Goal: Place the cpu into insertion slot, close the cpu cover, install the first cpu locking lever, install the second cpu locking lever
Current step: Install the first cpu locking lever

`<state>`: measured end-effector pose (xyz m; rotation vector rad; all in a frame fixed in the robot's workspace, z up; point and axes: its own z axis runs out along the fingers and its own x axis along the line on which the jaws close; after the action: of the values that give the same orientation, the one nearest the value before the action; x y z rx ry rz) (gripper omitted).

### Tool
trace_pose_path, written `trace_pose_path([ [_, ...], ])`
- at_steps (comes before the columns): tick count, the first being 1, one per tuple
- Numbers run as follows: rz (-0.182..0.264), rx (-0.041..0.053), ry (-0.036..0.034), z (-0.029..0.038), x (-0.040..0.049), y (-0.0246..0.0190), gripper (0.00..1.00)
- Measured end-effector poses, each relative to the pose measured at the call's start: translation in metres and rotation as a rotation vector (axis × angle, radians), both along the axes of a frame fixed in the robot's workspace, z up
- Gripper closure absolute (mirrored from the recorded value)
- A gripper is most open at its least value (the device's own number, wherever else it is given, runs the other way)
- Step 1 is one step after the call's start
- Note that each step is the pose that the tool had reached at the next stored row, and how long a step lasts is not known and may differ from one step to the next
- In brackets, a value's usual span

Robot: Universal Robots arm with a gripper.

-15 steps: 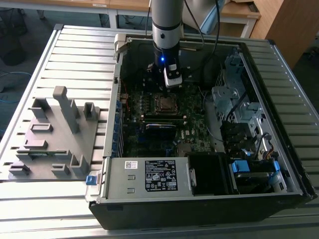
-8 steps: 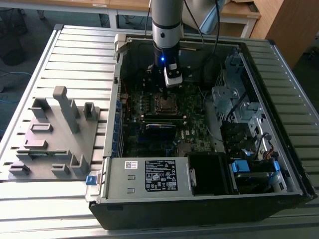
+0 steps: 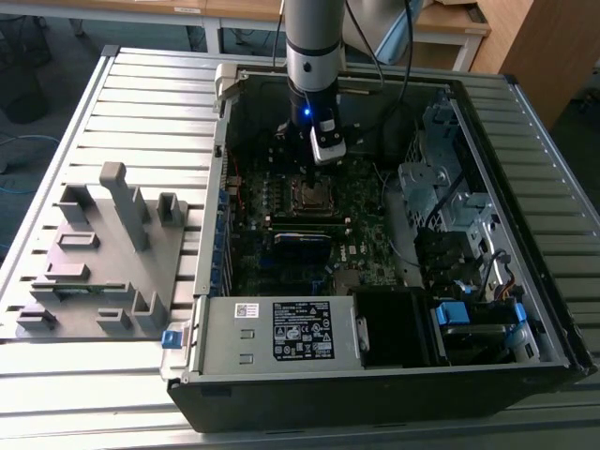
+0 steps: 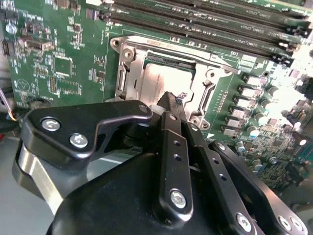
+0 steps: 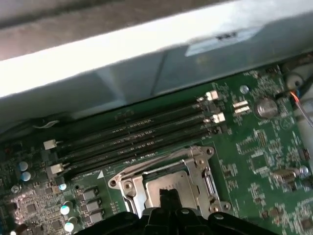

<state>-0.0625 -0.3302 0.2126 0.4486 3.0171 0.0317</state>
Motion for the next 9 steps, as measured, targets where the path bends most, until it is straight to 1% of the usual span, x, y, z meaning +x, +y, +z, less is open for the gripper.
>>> trace_pose_path([
  [5, 0.079, -0.0002, 0.0001, -0.0015, 0.0, 0.0, 0.9],
  [9, 0.115, -0.0015, 0.0003, -0.0019, 0.0002, 0.0, 0.9],
])
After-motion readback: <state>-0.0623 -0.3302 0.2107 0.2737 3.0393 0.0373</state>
